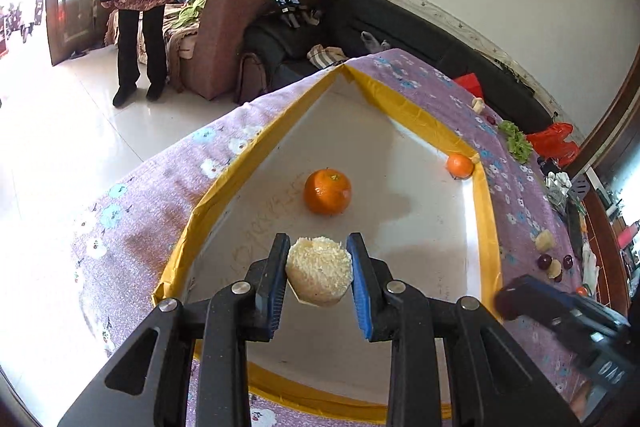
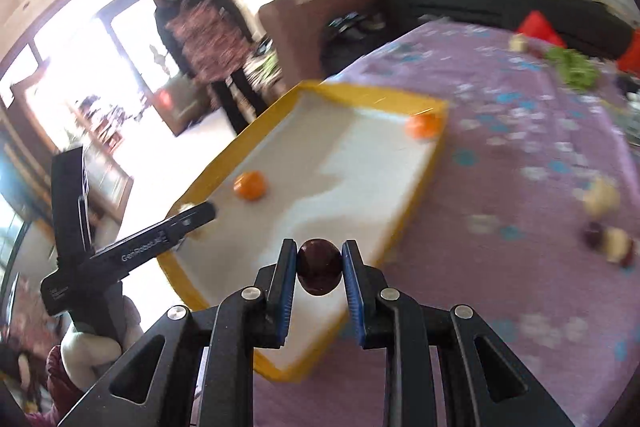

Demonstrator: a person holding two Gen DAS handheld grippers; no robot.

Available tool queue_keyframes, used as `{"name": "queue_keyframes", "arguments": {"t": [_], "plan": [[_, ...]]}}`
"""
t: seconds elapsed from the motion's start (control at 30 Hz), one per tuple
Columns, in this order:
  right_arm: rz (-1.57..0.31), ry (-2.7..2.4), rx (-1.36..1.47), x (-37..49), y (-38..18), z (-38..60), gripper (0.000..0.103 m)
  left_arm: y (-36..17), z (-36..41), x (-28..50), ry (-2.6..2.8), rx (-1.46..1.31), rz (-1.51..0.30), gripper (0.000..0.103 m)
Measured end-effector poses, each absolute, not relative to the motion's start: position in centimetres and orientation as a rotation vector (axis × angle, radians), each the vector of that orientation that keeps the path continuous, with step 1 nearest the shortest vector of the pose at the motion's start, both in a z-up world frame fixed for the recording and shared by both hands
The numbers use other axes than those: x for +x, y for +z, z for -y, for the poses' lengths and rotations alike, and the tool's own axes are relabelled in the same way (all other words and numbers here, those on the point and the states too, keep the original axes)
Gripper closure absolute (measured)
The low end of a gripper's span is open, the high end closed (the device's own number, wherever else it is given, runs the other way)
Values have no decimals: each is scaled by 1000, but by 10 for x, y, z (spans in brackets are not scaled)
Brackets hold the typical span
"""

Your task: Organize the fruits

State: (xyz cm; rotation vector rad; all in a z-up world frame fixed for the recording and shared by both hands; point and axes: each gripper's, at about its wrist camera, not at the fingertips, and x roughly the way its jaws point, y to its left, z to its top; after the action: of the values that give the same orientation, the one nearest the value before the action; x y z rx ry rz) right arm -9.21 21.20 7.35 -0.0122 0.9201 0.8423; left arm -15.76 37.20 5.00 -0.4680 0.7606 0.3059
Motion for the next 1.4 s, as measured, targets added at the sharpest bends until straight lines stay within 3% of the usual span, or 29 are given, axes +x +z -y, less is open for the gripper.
{"name": "queue_keyframes", "arguments": {"t": [0.23, 0.3, 0.33, 0.73, 1.0, 1.27, 1.4], "plan": [[-982, 858, -75, -94, 39, -249, 77, 50, -375, -163, 295, -475, -760, 72], [-981, 861, -79, -95, 37, -250, 77, 54, -375, -163, 294, -482, -752, 55], [-977, 862, -86, -97, 37, -250, 76, 57, -375, -165, 299, -483, -743, 52], [-895, 863, -88, -114, 63, -233, 74, 92, -369, -189, 312, -508, -667, 43], [-813, 708, 11, -107, 91, -137, 54, 114, -326, -187, 237, -458, -649, 19], [-814, 320, 139, -44, 92, 24, 54, 112, -272, -171, 87, -422, -682, 18], [-846, 242, 157, -7, 79, 54, 55, 108, -251, -159, 58, -392, -713, 18]]}}
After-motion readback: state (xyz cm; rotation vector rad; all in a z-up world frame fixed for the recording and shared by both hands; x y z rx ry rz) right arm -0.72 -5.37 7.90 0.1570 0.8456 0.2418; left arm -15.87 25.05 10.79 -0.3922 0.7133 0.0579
